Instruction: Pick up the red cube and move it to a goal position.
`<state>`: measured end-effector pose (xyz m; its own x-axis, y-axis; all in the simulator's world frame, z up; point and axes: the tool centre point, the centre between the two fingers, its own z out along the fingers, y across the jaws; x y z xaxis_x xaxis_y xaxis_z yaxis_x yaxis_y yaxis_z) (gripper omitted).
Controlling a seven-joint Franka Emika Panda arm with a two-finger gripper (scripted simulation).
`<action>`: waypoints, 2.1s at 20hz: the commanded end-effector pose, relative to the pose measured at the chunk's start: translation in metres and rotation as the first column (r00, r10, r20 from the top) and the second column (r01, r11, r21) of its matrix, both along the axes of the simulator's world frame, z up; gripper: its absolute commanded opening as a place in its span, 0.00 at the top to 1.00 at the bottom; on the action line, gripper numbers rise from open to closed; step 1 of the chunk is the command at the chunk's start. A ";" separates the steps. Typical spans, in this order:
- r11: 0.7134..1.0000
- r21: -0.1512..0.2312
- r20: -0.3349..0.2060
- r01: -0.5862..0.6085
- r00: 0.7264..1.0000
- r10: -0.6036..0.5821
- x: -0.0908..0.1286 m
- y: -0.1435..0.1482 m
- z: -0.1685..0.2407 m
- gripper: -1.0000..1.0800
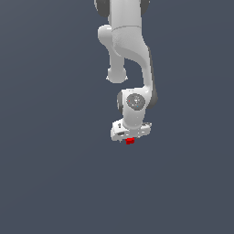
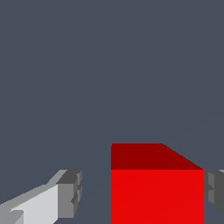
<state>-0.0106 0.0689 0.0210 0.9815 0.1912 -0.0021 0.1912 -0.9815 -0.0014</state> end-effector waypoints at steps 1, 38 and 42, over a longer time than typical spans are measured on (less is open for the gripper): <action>1.000 0.000 0.002 -0.002 1.000 0.002 0.001 0.001 -0.001 1.00; 1.000 0.000 0.002 -0.002 1.000 0.002 0.084 -0.050 0.143 1.00; 1.000 0.000 0.002 -0.002 1.000 0.002 0.094 -0.055 0.159 1.00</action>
